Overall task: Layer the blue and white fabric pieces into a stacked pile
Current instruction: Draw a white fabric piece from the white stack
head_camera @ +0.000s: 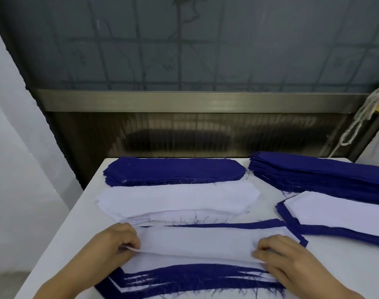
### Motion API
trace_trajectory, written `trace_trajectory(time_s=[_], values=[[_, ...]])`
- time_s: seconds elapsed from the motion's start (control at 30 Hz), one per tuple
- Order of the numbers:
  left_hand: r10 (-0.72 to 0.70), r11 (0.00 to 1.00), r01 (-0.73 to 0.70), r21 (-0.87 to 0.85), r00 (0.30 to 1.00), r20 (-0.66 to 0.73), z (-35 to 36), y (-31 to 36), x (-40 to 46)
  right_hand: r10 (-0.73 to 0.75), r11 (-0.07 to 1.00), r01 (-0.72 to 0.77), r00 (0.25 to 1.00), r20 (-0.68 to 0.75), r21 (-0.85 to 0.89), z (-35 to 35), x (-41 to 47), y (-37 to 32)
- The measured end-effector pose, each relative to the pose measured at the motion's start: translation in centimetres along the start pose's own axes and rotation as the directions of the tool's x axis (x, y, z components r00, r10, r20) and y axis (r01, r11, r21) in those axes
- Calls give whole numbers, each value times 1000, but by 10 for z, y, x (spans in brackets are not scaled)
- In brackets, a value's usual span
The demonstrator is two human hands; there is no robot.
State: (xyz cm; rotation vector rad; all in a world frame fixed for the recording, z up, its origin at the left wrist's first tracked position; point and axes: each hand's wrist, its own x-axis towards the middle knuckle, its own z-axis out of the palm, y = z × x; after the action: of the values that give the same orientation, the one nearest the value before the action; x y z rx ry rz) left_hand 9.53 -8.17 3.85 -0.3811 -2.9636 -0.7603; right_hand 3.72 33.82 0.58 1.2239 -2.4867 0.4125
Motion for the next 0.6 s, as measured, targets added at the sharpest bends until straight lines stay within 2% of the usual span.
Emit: trace_trajectory(time_s=[0.13, 0.2, 0.3, 0.43, 0.6], values=[[22, 1000, -22, 3, 995, 98, -7, 2, 2, 21, 1000, -21, 998, 65, 8, -5, 1, -1], [25, 999, -28, 23, 991, 132, -8, 2, 3, 79, 995, -86, 988, 130, 56, -11, 0, -3], [-33, 999, 39, -28, 983, 178, -7, 2, 7, 116, 987, -132, 980, 161, 94, -13, 3, -4], [-30, 999, 35, -25, 983, 181, 4, 8, 17, 104, 994, -111, 969, 225, 20, -7, 18, -6], [-39, 995, 23, 95, 985, 171, 3, 4, 15, 198, 975, -220, 931, 305, 38, -8, 15, 15]])
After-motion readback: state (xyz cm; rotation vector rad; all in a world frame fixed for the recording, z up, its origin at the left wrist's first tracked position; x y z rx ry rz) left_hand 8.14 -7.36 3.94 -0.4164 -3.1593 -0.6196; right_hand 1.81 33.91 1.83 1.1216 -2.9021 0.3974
